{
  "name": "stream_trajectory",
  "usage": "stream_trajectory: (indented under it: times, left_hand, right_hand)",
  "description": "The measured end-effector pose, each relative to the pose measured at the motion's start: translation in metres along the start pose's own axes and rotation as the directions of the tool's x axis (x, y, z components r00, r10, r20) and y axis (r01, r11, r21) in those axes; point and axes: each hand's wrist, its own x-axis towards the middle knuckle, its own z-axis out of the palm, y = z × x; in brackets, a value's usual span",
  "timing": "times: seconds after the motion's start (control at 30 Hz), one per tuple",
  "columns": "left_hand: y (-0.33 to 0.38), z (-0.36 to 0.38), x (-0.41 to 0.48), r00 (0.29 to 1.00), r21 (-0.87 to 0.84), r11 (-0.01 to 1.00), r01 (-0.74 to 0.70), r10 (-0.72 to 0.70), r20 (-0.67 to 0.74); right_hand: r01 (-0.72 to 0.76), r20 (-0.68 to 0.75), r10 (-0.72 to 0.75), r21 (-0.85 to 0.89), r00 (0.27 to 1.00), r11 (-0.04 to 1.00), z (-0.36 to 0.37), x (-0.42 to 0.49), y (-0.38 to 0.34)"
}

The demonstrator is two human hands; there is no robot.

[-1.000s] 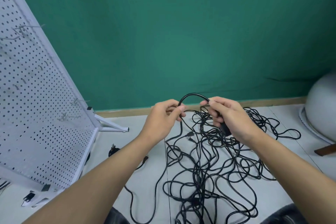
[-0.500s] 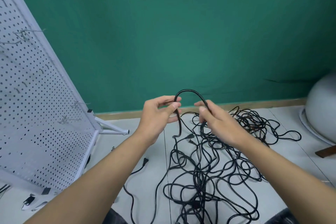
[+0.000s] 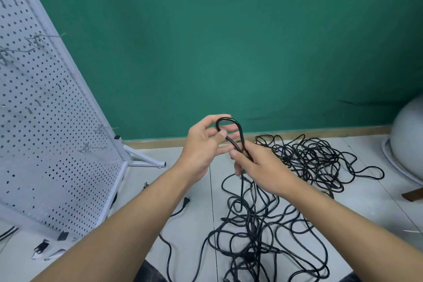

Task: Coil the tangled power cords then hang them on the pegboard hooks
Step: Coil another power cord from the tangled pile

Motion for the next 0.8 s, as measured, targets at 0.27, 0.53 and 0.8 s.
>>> stream_trajectory:
  times: [0.27, 0.53, 0.8]
  left_hand:
    - [0.005, -0.015, 0.002, 0.944, 0.517, 0.812, -0.27, 0.118, 0.308]
    - [0.007, -0.013, 0.003, 0.966, 0.52, 0.826, -0.216, 0.102, 0.239]
    - [0.001, -0.017, 0.005, 0.969, 0.524, 0.819, -0.234, 0.149, 0.2]
  right_hand:
    - [-0.232, 0.179, 0.197, 0.198, 0.964, 0.952, -0.016, -0.001, 0.011]
    - [-0.188, 0.333, 0.155, 0.071, 0.93, 0.98, -0.031, -0.004, 0.003]
    - [-0.16, 0.284, 0.09, 0.235, 0.955, 0.959, -0.021, -0.002, 0.014]
